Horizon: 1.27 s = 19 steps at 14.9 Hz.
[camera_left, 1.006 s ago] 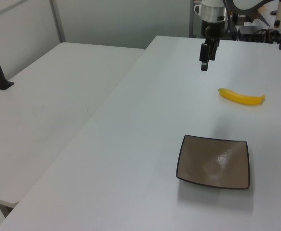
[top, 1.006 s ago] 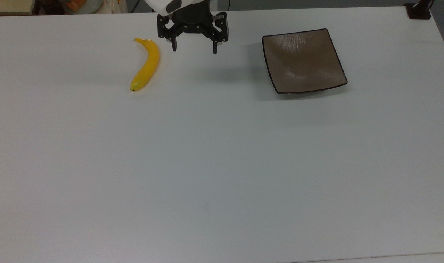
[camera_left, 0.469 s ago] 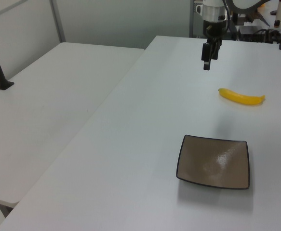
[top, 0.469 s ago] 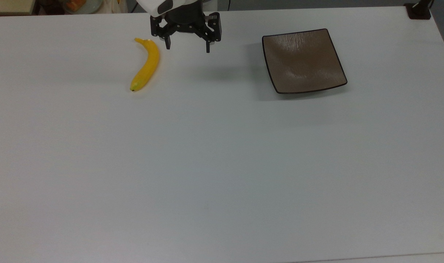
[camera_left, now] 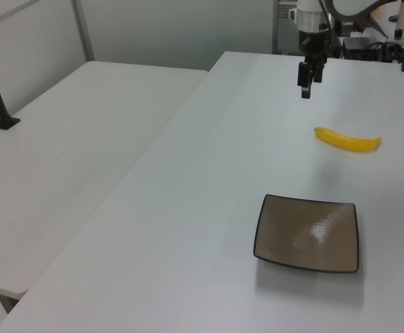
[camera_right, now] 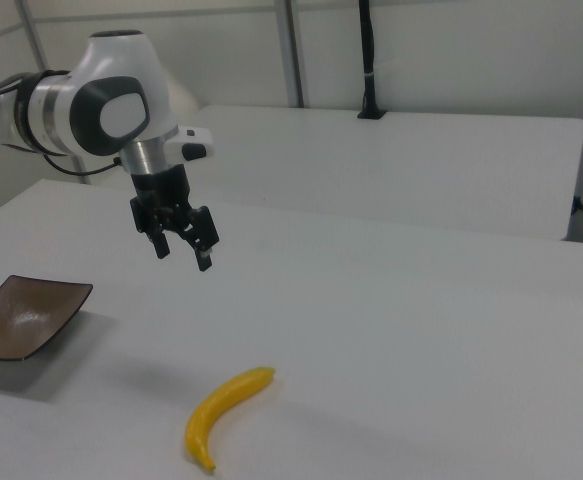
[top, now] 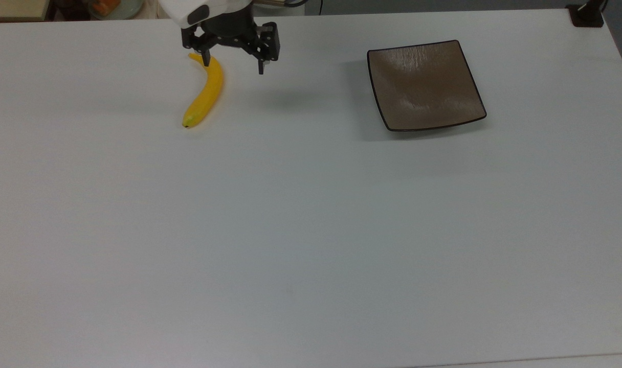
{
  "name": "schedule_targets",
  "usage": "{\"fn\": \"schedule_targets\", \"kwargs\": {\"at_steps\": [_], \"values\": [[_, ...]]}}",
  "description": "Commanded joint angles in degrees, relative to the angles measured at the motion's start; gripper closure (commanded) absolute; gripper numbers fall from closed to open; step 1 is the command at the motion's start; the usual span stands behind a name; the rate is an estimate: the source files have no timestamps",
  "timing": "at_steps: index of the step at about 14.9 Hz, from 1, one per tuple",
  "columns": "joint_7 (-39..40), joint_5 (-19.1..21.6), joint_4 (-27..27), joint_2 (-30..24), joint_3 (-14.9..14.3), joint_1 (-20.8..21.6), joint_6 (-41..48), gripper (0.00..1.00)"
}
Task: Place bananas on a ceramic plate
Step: 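Move the open gripper over the yellow banana and lower toward it, then close the gripper around the middle of the banana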
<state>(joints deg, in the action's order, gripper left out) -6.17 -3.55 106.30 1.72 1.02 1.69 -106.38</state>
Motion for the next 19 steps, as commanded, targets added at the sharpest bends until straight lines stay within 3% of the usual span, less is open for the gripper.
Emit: {"fn": "schedule_targets", "kwargs": {"at_steps": [1, 8, 14, 19], "values": [[1.60, -1.10, 1.89, -1.28, -1.11, -1.07, 0.04, 0.00], [6.43, -1.81, 5.84, -1.54, -5.06, -0.98, -0.14, 0.00], [6.34, -1.72, 16.20, -0.14, -5.68, -1.07, -6.98, 0.00], [5.82, -1.81, 18.50, 3.11, -6.21, -1.25, -10.42, 0.00]]}}
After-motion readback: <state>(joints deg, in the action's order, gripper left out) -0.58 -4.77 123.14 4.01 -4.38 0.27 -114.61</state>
